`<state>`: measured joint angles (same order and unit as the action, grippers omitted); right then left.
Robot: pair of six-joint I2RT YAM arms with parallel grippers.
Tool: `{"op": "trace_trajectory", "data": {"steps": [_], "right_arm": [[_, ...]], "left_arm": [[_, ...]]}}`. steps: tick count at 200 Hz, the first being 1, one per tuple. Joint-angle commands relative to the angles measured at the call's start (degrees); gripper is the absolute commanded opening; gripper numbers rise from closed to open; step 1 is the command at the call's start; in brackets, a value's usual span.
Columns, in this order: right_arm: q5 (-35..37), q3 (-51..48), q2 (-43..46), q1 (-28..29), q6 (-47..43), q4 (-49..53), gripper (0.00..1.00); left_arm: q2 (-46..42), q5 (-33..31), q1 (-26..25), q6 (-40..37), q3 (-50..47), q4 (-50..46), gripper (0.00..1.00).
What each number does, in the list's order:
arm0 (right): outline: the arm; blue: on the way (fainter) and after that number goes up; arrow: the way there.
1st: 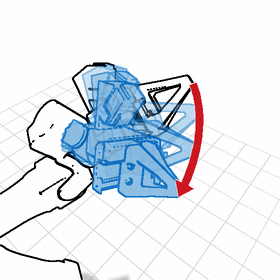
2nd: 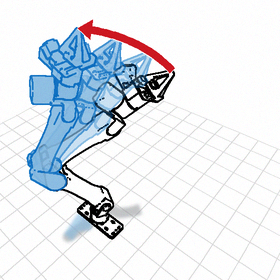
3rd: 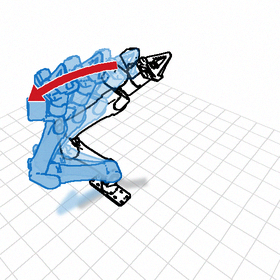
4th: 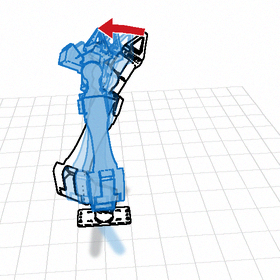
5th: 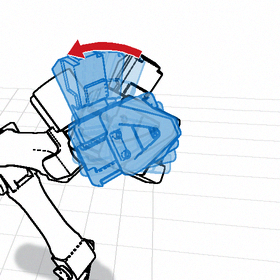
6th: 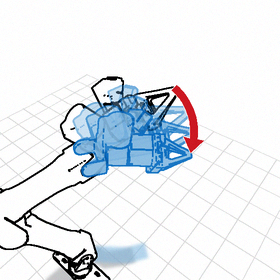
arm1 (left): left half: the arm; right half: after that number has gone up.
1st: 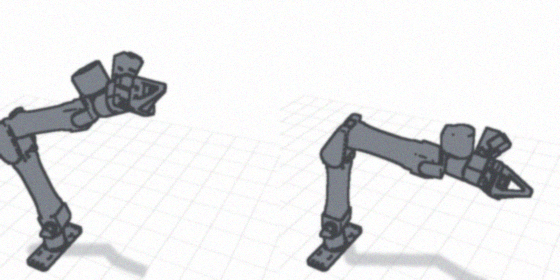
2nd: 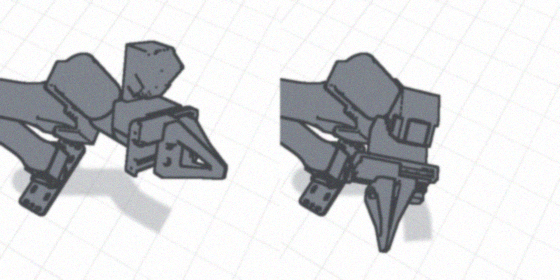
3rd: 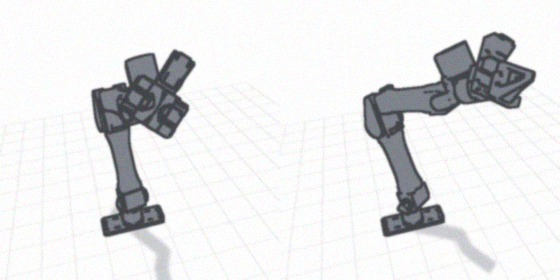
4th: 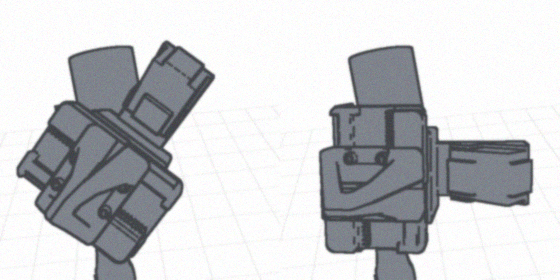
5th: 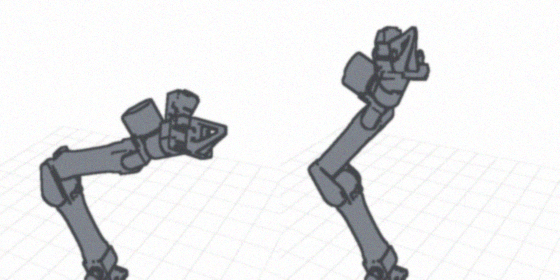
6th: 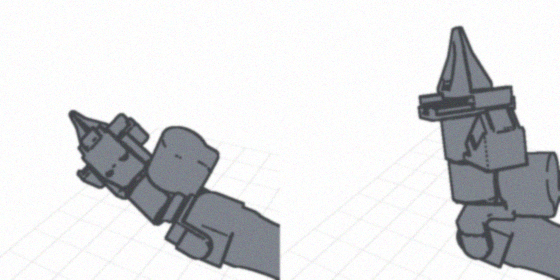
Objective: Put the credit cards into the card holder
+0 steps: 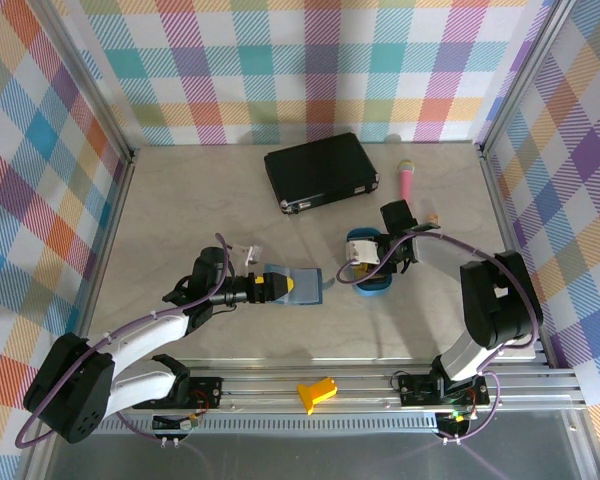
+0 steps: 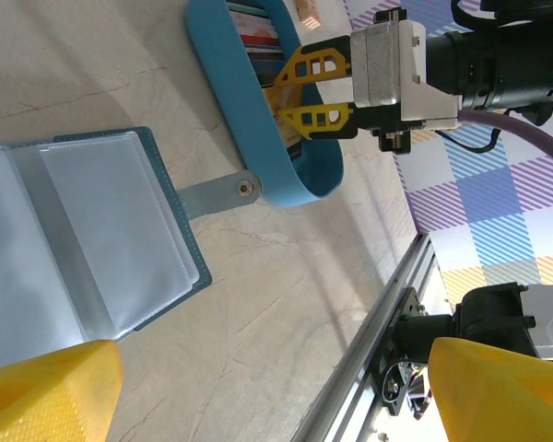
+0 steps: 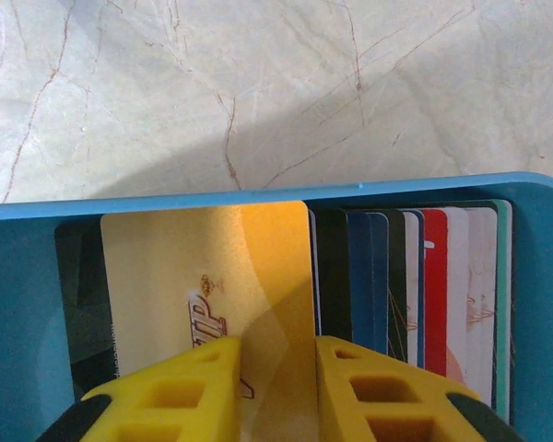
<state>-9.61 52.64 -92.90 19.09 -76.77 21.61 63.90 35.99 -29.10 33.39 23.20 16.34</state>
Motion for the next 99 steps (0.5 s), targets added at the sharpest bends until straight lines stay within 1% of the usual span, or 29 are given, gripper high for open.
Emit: {"op": "trace_trajectory", "data": {"steps": [1,36,88,99], "right_arm": [[3.0,-3.2,-1.9,0.1,-0.7,-1.5,0.2],[2.7,-3.2,0.4,0.1,-0.7,0.0,0.14],[3.2,-2.5,5.5,0.9,-0.7,5.4,0.0],[3.0,-2.1,6.8,1.0,-0.3,7.5,0.0]], "left_arm": [[-0.1,0.7,-0.1,-1.0,1.9,-0.9,0.86],[-0.1,0.6,-0.1,-1.1,1.9,-0.8,0.86],[-0.5,0.6,-0.1,-0.9,1.7,-0.1,0.85],[-0.7,0.5,-0.1,-0.6,1.5,0.5,0.85]]}}
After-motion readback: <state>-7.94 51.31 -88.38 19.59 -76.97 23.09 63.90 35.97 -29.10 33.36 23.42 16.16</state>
